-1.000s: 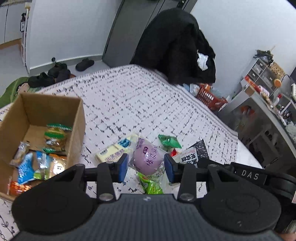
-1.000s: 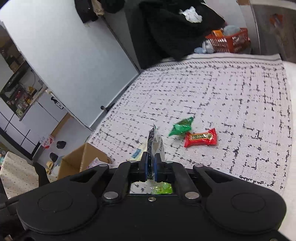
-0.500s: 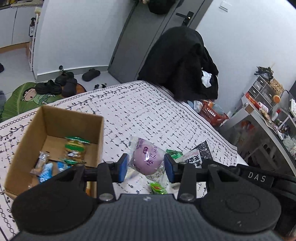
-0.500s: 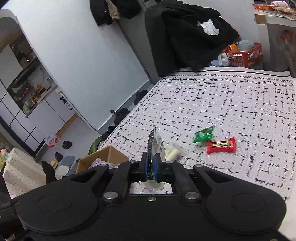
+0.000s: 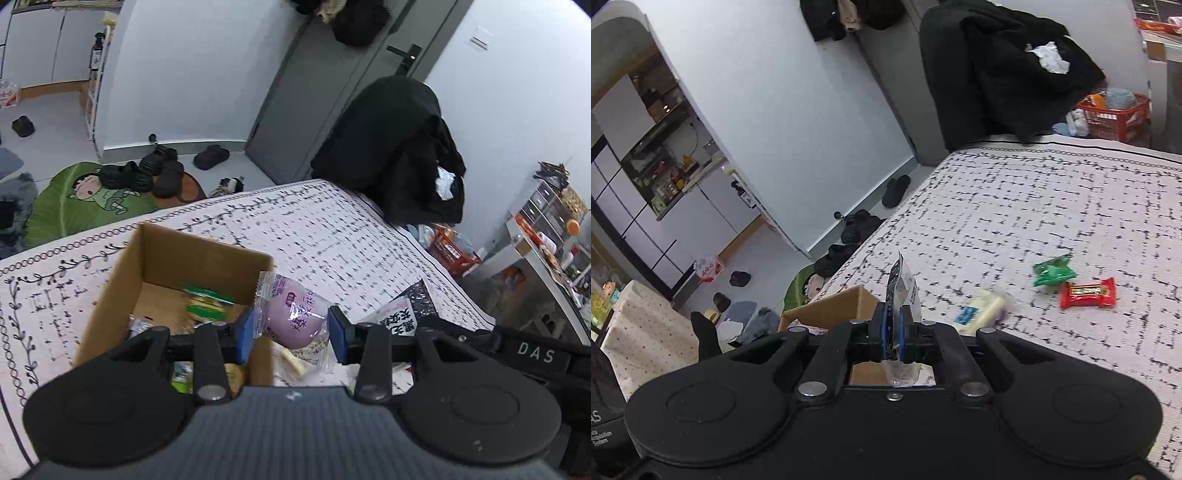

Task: Organize snacks
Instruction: 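Carry both packs over the cardboard box and open both grippers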

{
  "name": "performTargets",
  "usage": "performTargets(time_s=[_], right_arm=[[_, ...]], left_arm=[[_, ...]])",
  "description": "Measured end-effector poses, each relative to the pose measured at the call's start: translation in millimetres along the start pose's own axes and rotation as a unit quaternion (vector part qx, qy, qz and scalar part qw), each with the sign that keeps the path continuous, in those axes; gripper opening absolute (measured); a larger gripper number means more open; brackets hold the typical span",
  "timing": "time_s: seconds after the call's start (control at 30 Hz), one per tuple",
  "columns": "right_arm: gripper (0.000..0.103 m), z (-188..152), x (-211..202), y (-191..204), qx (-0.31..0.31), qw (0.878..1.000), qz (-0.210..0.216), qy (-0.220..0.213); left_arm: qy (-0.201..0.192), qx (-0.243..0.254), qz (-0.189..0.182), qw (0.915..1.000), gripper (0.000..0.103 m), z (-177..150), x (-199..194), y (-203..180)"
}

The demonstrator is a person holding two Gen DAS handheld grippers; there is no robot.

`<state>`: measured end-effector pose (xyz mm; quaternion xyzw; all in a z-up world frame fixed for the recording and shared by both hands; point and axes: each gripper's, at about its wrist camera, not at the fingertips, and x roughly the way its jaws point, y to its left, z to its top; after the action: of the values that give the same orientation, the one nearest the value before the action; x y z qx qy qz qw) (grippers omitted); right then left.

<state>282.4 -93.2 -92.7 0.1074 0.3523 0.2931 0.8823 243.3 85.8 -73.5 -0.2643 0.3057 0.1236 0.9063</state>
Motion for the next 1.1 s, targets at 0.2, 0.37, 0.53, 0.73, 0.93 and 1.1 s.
performTargets(time_s=[0.2, 0.37, 0.53, 0.73, 0.93, 1.1], right_arm=[[0.006, -1, 17, 18, -0.010, 1.000, 0.008, 0.010], [0.006, -1, 32, 32, -0.017, 1.000, 0.015, 0.020], [0.006, -2, 46, 46, -0.025, 0.999, 0.023, 0.028], [0.006, 3, 57, 60, -0.035, 0.999, 0.027, 0.025], [0.004, 12, 53, 71, -0.045, 0.998, 0.039, 0.010], [0.005, 12, 60, 77, -0.054, 0.998, 0.043, 0.014]], left_arm=[[0.004, -0.022, 0.015, 0.9996, 0.041, 6, 8, 29], [0.008, -0.040, 0.026, 0.9988, 0.041, 7, 16, 51], [0.011, -0.056, 0.032, 0.9978, 0.041, 8, 21, 67], [0.005, -0.068, 0.040, 0.9968, 0.043, 11, 22, 75], [0.006, -0.071, 0.044, 0.9965, 0.044, 13, 21, 76], [0.005, -0.071, 0.050, 0.9962, 0.049, 14, 18, 77]])
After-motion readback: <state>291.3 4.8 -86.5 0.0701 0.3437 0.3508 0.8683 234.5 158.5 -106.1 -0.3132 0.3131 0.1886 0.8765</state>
